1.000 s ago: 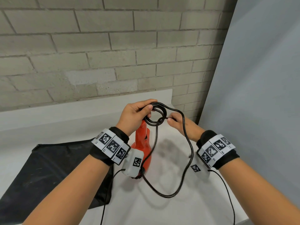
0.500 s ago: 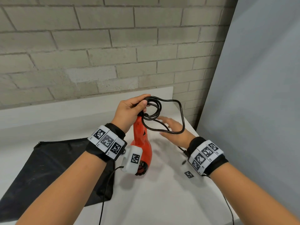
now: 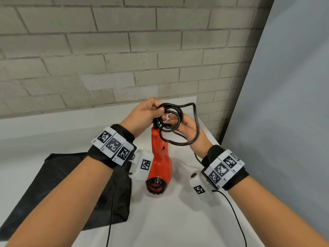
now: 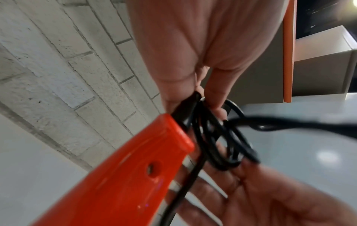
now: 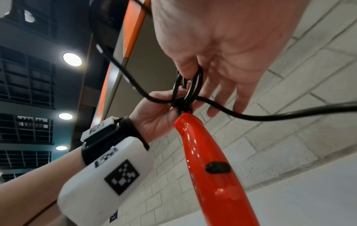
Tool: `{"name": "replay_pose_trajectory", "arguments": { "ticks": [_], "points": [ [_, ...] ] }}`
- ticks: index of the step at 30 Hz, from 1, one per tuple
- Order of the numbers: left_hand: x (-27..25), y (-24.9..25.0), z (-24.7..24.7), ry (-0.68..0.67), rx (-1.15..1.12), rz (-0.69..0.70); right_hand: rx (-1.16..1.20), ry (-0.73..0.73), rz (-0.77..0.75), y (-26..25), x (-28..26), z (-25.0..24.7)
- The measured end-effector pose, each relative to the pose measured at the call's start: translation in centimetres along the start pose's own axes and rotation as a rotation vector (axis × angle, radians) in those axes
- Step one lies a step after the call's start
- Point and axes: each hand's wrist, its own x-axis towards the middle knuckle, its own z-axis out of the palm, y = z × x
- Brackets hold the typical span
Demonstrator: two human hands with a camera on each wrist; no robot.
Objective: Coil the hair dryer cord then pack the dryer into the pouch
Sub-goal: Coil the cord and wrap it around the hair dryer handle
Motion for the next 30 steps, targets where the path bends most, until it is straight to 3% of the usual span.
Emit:
{"name": "replay_pose_trajectory", "arguments": {
  "ticks": [4,11,17,24,27,30],
  "points": [
    [0.0,-0.1,0.0,0.032,0.01,-0.007,-0.026,0.0,-0.031,-0.7,-0.3,0.3],
    [-0.3,0.9,1.0,-0.088,0.162,-0.008,-0.291,0.29,-0.125,-0.2,0.8,1.1],
    [-0.5,1.6,1.2,-0.108,-0.118,-0.126,-0.428,0.356,-0.17,-0.5,1.1,1.1],
    [-0.4,1.1,0.3,-0.063,-0.23,-0.115,-0.277,0.201,-0.06,1.2,0.3,-0.4],
    [-0.5,0.8,-0.1,-0.073,-0.2,-0.109,-0.55,0.24,0.033,2.9,0.0,-2.5],
    [-0.6,0.6,-0.3,-0.059,-0.186,-0.101,-0.786,0.157,0.336,5.3,-0.4,-4.2]
  ]
}}
